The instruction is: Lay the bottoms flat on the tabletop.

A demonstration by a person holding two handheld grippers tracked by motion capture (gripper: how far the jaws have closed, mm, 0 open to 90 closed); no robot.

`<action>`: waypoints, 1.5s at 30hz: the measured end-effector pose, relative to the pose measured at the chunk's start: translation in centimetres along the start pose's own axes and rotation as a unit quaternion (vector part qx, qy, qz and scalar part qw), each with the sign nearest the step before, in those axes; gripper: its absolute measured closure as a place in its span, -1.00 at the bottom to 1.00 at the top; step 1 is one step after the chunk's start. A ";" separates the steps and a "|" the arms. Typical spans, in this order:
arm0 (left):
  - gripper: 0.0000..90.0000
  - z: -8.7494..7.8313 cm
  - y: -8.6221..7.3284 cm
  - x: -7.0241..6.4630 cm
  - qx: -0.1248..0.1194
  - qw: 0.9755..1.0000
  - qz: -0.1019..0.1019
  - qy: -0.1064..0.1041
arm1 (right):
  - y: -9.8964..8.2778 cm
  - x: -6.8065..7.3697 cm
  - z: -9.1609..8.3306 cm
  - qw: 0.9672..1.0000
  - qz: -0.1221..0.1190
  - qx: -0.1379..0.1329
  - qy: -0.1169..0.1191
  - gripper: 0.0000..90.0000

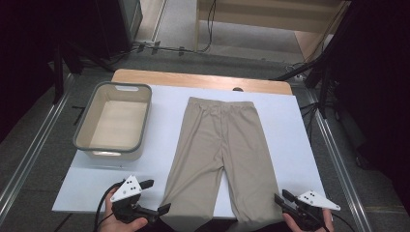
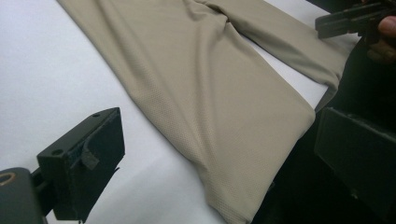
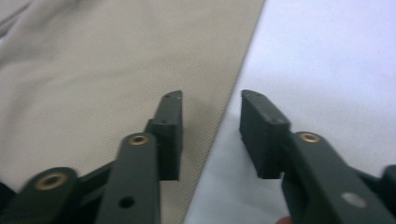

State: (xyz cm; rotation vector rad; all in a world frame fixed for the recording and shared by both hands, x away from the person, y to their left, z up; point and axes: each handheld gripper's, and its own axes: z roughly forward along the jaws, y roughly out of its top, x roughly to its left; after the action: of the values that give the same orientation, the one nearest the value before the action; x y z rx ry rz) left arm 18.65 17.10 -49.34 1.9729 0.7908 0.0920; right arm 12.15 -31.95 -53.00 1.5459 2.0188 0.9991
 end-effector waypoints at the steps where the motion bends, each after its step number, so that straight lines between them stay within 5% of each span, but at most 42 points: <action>1: -0.96 0.0 0.0 0.0 -0.001 1.000 -0.002 0.002 | 0.1 0.1 0.0 1.000 -0.007 0.003 0.003 0.63; 3: -0.96 0.0 0.1 0.1 -0.005 1.000 -0.005 0.002 | 0.1 0.4 0.0 1.000 -0.015 0.011 0.011 0.92; 14: -0.96 -0.2 0.2 0.4 -0.008 1.000 -0.003 0.005 | -0.1 -1.6 -1.2 1.000 0.001 0.017 -0.005 0.95; 17: -0.96 -0.2 0.8 0.3 -0.020 1.000 -0.002 0.001 | 0.0 -1.1 -1.3 1.000 -0.008 -0.007 0.005 0.36; 20: -1.00 0.0 2.0 0.4 -0.032 0.999 0.007 -0.016 | 0.3 -0.2 -1.6 0.999 -0.009 -0.027 0.026 0.05; 32: -1.00 1.9 6.7 0.2 -0.042 0.998 0.044 -0.013 | 1.9 6.0 -0.5 0.993 -0.062 -0.040 0.086 -0.04; 40: -1.00 4.3 10.6 0.6 -0.049 0.997 0.059 -0.020 | 3.0 9.1 -0.5 0.989 -0.072 -0.058 0.115 -0.69; 45: -1.00 5.9 12.8 1.4 -0.048 0.997 0.061 -0.020 | 3.7 10.5 -0.8 0.984 -0.074 -0.068 0.150 -1.00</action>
State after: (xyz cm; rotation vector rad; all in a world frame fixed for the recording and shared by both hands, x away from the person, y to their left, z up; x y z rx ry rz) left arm 28.28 9.33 -42.45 1.9255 0.6280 0.1599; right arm 10.87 -21.73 -48.65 1.2133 2.1732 1.3440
